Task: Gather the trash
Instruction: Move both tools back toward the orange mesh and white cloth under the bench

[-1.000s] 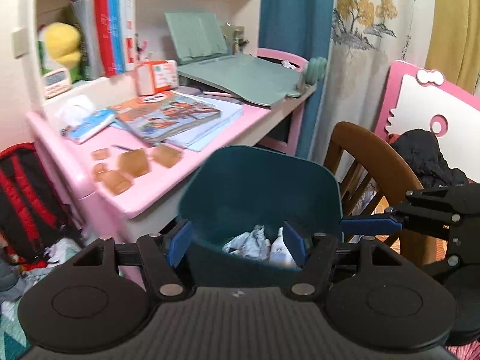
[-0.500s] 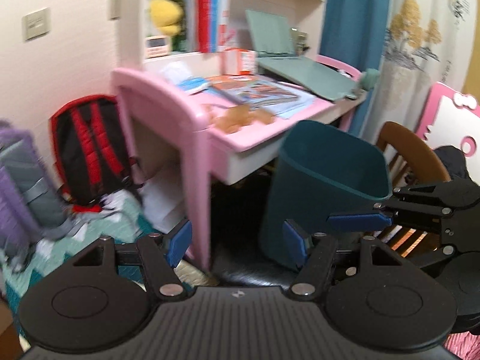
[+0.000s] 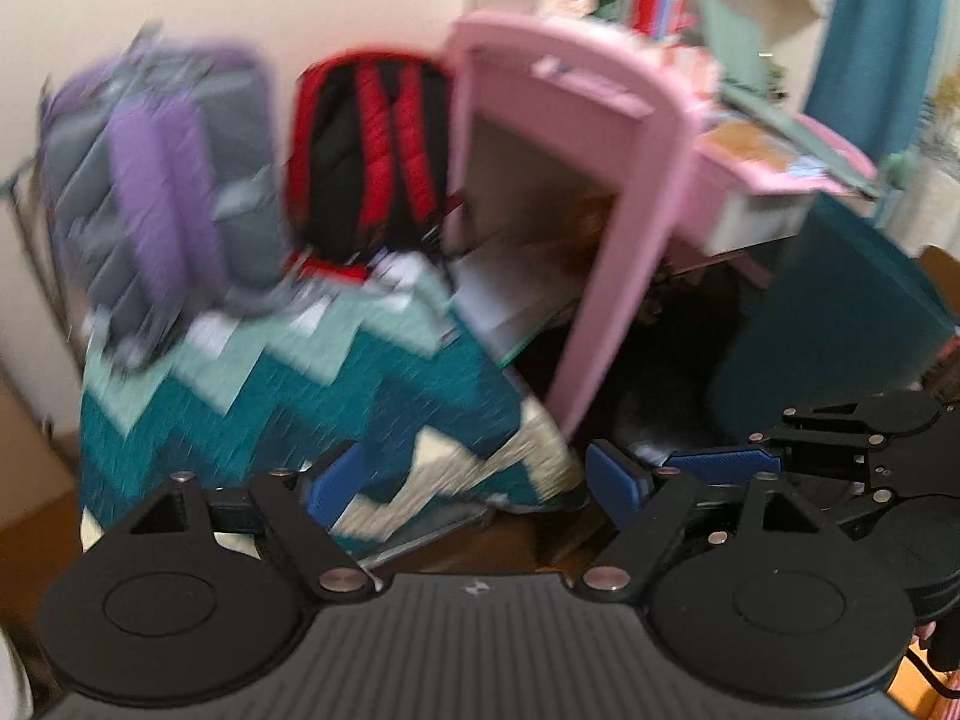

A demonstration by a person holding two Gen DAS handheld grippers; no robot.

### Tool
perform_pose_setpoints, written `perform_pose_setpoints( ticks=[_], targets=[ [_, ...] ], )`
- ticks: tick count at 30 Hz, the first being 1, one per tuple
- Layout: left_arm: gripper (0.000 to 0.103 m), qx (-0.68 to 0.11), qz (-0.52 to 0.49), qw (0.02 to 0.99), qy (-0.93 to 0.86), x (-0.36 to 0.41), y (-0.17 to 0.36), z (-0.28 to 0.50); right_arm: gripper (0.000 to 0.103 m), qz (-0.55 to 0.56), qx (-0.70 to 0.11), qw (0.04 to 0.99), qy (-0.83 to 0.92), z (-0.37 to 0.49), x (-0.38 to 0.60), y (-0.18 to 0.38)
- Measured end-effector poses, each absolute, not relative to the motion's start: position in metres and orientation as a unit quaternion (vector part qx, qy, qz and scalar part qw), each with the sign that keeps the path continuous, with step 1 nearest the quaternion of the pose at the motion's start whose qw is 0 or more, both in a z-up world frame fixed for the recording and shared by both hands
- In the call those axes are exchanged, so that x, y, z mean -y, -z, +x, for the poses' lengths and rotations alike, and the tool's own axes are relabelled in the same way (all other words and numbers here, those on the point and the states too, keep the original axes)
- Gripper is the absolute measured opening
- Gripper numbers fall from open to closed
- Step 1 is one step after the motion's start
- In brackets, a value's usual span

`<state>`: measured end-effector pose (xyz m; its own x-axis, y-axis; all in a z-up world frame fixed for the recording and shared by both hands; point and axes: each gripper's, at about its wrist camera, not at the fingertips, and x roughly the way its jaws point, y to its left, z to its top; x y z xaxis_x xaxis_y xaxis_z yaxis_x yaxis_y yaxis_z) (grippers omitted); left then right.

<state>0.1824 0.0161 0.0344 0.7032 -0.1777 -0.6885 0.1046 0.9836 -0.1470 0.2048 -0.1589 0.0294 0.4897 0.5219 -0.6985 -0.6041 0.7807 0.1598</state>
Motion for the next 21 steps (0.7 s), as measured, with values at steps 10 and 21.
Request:
perform_pose_setpoints(
  ticks=[10, 21],
  targets=[
    [0.095, -0.454, -0.077, 0.887, 0.032, -0.115, 0.108, 0.207, 0.049, -0.092, -0.424, 0.810, -0.395, 0.233, 0.072, 0.110],
    [0.095, -0.598, -0.020, 0.801, 0.012, -0.184, 0.301, 0.232, 0.049, -0.177, -0.533, 0.698, -0.445, 0.238, -0.010, 0.287]
  ],
)
